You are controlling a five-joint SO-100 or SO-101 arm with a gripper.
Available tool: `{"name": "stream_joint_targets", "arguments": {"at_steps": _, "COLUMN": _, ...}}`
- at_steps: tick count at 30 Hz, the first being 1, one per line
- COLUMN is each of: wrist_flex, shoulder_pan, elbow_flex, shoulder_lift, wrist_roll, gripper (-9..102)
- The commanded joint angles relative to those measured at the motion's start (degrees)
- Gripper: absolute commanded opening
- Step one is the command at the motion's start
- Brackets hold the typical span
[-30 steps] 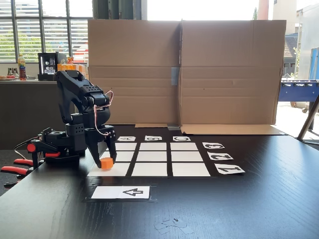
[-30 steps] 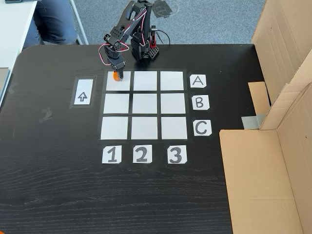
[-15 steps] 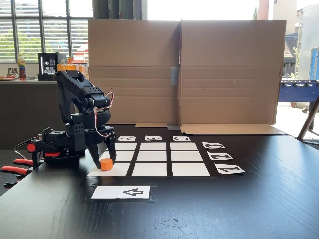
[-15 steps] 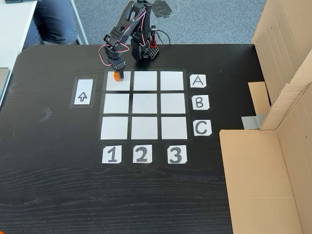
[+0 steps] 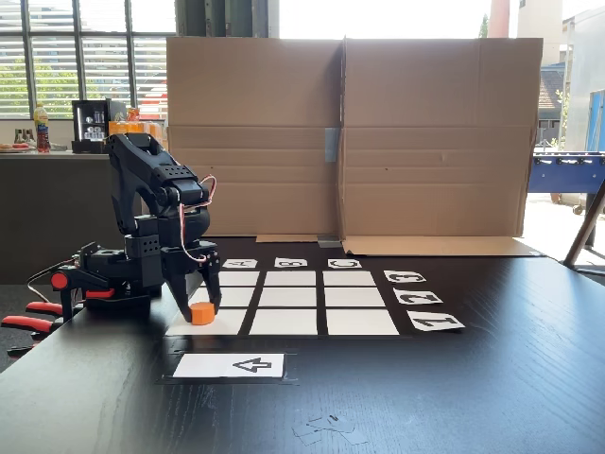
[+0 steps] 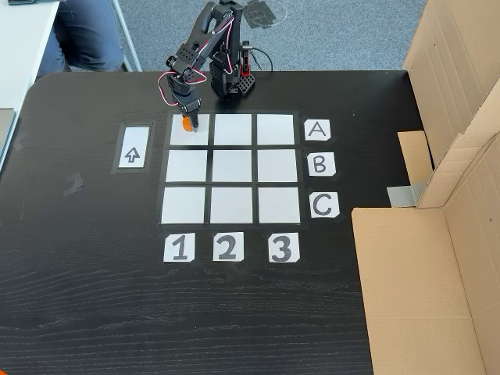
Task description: Pick up the round, orange token and place it in the grid on square A1.
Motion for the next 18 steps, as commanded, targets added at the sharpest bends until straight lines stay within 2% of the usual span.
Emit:
{"name": "stream_joint_targets", "arguments": {"at_steps": 1, "wrist_flex": -0.44, "shoulder_pan": 0.09, "elbow_flex": -0.18, "shoulder_lift": -0.26, "wrist_roll": 0.44, "gripper": 27}}
{"name": "stream_joint_targets", "arguments": {"at_steps": 7, "wrist_flex": -0.70, "shoulder_pan": 0.35, "elbow_flex": -0.18, "shoulder_lift": -0.97, "wrist_roll": 0.44, "gripper": 32}}
{"name": "stream_joint_targets", "arguments": {"at_steps": 18, "wrist_flex": -2.37, "shoulder_pan": 5.36, "elbow_flex": -5.19, "shoulder_lift": 0.44, "wrist_roll": 0.09, "gripper": 32}}
